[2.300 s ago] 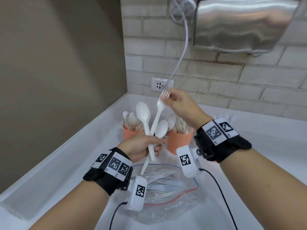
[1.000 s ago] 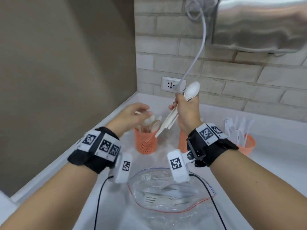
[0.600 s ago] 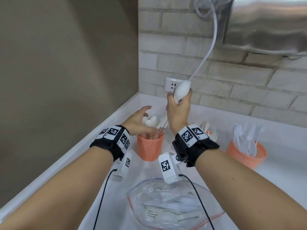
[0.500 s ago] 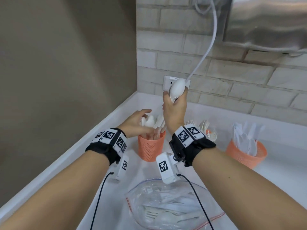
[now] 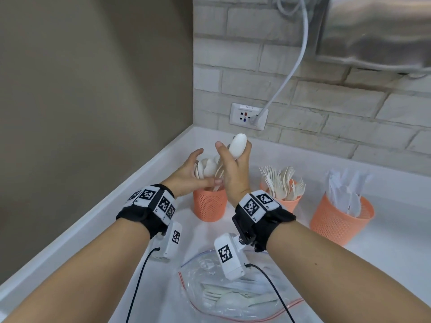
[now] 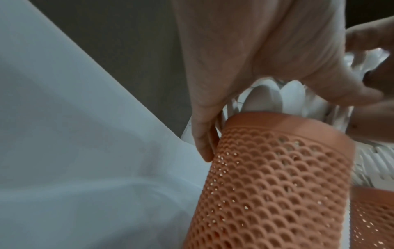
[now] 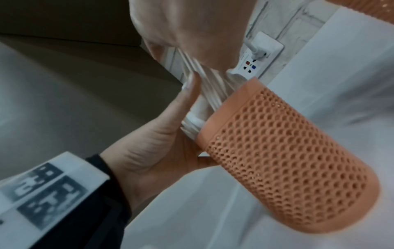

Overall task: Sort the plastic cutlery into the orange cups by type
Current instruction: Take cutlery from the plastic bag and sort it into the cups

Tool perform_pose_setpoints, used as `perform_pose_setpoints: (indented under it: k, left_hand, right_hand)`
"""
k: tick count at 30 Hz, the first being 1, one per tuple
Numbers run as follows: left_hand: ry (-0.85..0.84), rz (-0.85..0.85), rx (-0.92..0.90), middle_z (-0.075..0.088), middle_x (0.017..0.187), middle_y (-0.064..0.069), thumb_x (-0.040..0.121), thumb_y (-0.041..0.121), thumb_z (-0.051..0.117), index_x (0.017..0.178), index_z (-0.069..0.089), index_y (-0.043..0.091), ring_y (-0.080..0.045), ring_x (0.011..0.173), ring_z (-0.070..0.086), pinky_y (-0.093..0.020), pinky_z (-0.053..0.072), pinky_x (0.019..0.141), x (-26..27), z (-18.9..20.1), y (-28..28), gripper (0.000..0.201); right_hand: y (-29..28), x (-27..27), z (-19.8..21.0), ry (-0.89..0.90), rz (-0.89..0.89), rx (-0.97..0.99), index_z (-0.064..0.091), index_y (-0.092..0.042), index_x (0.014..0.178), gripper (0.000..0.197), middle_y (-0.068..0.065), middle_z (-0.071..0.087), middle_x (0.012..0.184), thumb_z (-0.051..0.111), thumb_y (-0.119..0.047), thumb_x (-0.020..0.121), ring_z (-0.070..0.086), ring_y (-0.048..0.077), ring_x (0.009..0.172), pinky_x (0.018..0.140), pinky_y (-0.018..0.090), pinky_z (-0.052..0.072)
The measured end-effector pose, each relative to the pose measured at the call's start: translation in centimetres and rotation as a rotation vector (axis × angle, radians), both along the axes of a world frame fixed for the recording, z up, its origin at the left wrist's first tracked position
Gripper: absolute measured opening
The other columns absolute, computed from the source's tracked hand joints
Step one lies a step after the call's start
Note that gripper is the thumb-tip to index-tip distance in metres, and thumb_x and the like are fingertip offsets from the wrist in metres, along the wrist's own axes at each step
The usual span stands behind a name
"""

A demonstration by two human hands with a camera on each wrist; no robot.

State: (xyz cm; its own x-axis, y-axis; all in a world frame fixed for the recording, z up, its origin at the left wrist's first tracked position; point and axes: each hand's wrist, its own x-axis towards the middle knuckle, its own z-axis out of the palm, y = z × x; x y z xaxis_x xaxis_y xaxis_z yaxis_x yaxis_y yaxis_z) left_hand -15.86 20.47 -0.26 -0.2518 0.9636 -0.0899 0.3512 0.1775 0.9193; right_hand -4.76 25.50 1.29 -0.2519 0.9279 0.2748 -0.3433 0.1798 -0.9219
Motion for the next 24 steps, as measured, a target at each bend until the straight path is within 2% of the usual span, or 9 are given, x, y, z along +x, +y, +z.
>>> perform_pose_setpoints:
  k: [3, 5, 8, 10, 14, 17, 20, 22, 24]
  left_hand:
    - [0.04, 0.051, 0.013, 0.038, 0.145, -0.006, 0.041, 0.072, 0.074, 0.143, 0.015, 0.041, -0.022, 0.128, 0.046, -0.042, 0.039, 0.108, 0.3, 0.4, -0.2, 0.122]
    - [0.053, 0.06, 0.019, 0.035, 0.145, -0.006, 0.052, 0.067, 0.071, 0.145, 0.016, 0.037, -0.022, 0.129, 0.044, -0.039, 0.037, 0.11, 0.4, 0.6, -0.3, 0.112]
    - [0.044, 0.053, 0.033, 0.032, 0.147, -0.008, 0.075, 0.049, 0.069, 0.146, 0.015, 0.033, -0.022, 0.131, 0.041, -0.033, 0.035, 0.109, 0.5, 0.6, -0.3, 0.091]
    - [0.027, 0.028, 0.027, 0.032, 0.148, -0.008, 0.079, 0.034, 0.071, 0.147, 0.014, 0.032, -0.022, 0.131, 0.041, -0.031, 0.035, 0.108, 0.5, 0.6, -0.3, 0.088]
    - [0.015, 0.007, -0.007, 0.031, 0.147, -0.008, 0.066, 0.022, 0.076, 0.147, 0.012, 0.035, -0.022, 0.131, 0.04, -0.029, 0.034, 0.106, 0.7, 1.1, -0.6, 0.103]
    - [0.099, 0.074, 0.022, 0.023, 0.145, -0.005, 0.07, 0.019, 0.072, 0.145, 0.015, 0.037, -0.022, 0.132, 0.034, -0.028, 0.035, 0.095, 1.4, 2.1, -1.3, 0.095]
    - [0.243, 0.263, 0.281, 0.033, 0.131, -0.002, 0.078, 0.011, 0.061, 0.124, 0.04, 0.024, -0.018, 0.119, 0.041, -0.024, 0.034, 0.087, 3.1, 3.7, -2.8, 0.052]
    - [0.341, 0.291, 0.432, 0.046, 0.102, 0.003, 0.074, 0.015, 0.06, 0.094, 0.047, 0.018, -0.012, 0.093, 0.049, -0.014, 0.036, 0.071, 4.5, 4.5, -4.4, 0.024]
    - [0.383, 0.181, 0.411, 0.049, 0.074, 0.005, 0.066, 0.024, 0.055, 0.07, 0.046, 0.018, -0.01, 0.068, 0.048, -0.012, 0.036, 0.058, 6.1, 4.8, -6.2, 0.011]
  right_hand:
    - [0.0, 0.2, -0.5, -0.038, -0.002, -0.04, 0.037, -0.035, 0.12, 0.065, 0.02, 0.045, 0.128, 0.066, -0.056, 0.065, 0.054, 0.022, 0.097, 0.087, 0.034, 0.051]
    - [0.4, 0.5, -0.6, -0.073, -0.016, -0.028, 0.037, -0.037, 0.122, 0.06, 0.016, 0.045, 0.125, 0.064, -0.055, 0.071, 0.052, 0.024, 0.108, 0.093, 0.035, 0.048]
    - [1.0, 0.8, -0.6, -0.116, -0.092, 0.063, 0.049, -0.026, 0.12, 0.03, 0.014, 0.047, 0.113, 0.053, -0.022, 0.09, 0.05, 0.017, 0.102, 0.086, 0.023, 0.04]
    - [1.2, 0.9, -1.1, -0.279, -0.098, 0.194, 0.058, -0.013, 0.115, 0.029, 0.008, 0.045, 0.111, 0.04, -0.005, 0.094, 0.048, 0.009, 0.099, 0.089, 0.022, 0.036]
    - [1.3, 1.6, -2.1, -0.775, 0.06, 0.338, 0.044, -0.021, 0.136, 0.039, 0.012, 0.037, 0.137, 0.027, -0.029, 0.101, 0.032, 0.025, 0.13, 0.112, 0.035, 0.023]
    - [0.9, 2.6, -0.3, -0.864, 0.107, 0.365, 0.034, -0.023, 0.142, 0.044, 0.013, 0.032, 0.143, 0.028, -0.035, 0.101, 0.024, 0.026, 0.136, 0.114, 0.038, 0.019]
    - [0.0, 3.8, 2.4, -0.85, -0.052, 0.529, 0.045, -0.016, 0.131, 0.038, 0.013, 0.042, 0.129, 0.047, -0.025, 0.095, 0.038, 0.027, 0.124, 0.107, 0.038, 0.032]
    - [-1.1, 5.2, 4.1, -0.839, -0.081, 0.613, 0.057, -0.011, 0.11, 0.022, 0.009, 0.053, 0.106, 0.054, -0.017, 0.089, 0.051, 0.022, 0.101, 0.091, 0.033, 0.043]
    - [-2.5, 7.3, 5.3, -0.949, 0.028, 0.677, 0.062, -0.013, 0.085, 0.006, -0.001, 0.056, 0.075, 0.056, -0.012, 0.086, 0.053, 0.015, 0.074, 0.068, 0.026, 0.043]
